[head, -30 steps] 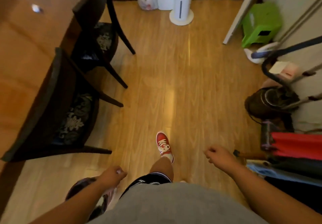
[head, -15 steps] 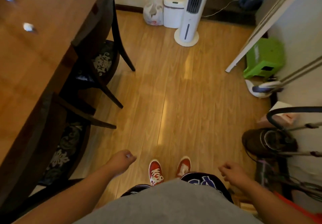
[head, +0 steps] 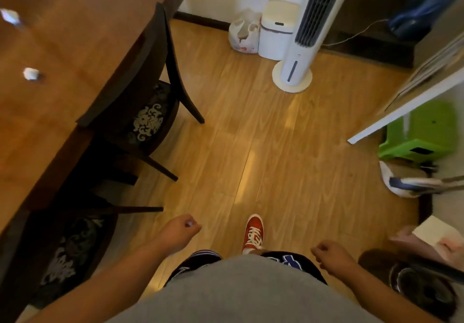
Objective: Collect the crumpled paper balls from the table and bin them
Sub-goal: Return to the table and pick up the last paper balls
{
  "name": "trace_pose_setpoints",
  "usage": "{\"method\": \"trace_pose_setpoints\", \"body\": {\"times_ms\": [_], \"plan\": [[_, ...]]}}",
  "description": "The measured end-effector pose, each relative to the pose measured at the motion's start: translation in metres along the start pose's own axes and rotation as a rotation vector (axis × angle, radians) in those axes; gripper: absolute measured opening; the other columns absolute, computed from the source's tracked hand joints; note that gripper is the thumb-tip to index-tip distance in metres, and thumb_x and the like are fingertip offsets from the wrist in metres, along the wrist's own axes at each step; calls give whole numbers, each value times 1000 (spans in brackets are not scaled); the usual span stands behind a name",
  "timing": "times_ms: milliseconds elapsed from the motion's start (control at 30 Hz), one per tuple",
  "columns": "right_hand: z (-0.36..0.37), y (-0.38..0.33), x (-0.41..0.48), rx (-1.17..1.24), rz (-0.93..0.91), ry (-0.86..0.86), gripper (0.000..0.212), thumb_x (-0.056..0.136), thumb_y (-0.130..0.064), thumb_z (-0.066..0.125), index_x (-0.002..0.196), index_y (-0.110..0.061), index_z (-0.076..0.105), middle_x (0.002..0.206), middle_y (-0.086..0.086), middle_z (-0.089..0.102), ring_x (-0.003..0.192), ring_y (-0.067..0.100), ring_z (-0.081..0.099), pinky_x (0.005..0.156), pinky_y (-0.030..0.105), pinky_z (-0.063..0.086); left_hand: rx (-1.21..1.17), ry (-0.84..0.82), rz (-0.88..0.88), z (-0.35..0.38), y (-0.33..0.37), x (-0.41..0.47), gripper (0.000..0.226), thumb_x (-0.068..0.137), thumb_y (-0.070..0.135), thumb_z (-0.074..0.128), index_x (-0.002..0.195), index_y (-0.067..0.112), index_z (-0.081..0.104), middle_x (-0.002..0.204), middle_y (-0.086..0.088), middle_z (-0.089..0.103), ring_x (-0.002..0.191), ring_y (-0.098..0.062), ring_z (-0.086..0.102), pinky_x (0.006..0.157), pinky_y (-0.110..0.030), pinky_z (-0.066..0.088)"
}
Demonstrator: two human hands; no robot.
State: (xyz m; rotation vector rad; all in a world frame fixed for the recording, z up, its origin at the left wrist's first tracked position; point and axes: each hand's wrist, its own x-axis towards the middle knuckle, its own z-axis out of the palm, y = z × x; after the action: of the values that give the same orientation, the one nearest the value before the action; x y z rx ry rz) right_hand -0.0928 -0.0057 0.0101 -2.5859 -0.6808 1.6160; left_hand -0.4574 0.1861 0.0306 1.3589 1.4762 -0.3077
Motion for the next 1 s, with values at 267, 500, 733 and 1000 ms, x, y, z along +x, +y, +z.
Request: {"method": "trace_pose_setpoints", "body": {"times_ms": [267, 500, 733, 1000], "plan": [[-75, -202, 48, -228, -307, -84, 18, 93, -31, 57, 81, -17, 59, 88, 8, 66, 85, 24, 65, 75, 37, 50, -151, 127, -234, -53, -27, 0, 25, 91, 33, 61, 83, 9, 60, 80, -9, 61, 73, -21, 57, 70, -35, 47], [-92, -356, 55, -357, -558, -82, 12, 92, -34, 59, 82, -28, 62, 85, -6, 66, 84, 13, 65, 65, 25, 44, -288, 276, -117, -132, 25, 27, 18, 90, 38, 60, 90, 21, 66, 85, 3, 67, 80, -13, 63, 69, -29, 49], [-91, -497, 15, -313, -786, -123, 5, 89, -44, 58, 93, -45, 61, 94, -16, 68, 89, -2, 63, 72, 16, 49, -234, 359, 183, -263, 98, 28, 15, 89, 51, 54, 100, 43, 60, 95, 23, 62, 89, 10, 58, 68, -14, 47], [-79, -651, -17, -396, -1064, -140, 11, 91, -40, 57, 100, -45, 57, 95, -17, 63, 92, -13, 55, 71, 7, 47, -446, 576, 295, -378, 115, 48, 11, 88, 46, 57, 99, 49, 60, 96, 29, 63, 85, 6, 61, 65, -18, 51]]}}
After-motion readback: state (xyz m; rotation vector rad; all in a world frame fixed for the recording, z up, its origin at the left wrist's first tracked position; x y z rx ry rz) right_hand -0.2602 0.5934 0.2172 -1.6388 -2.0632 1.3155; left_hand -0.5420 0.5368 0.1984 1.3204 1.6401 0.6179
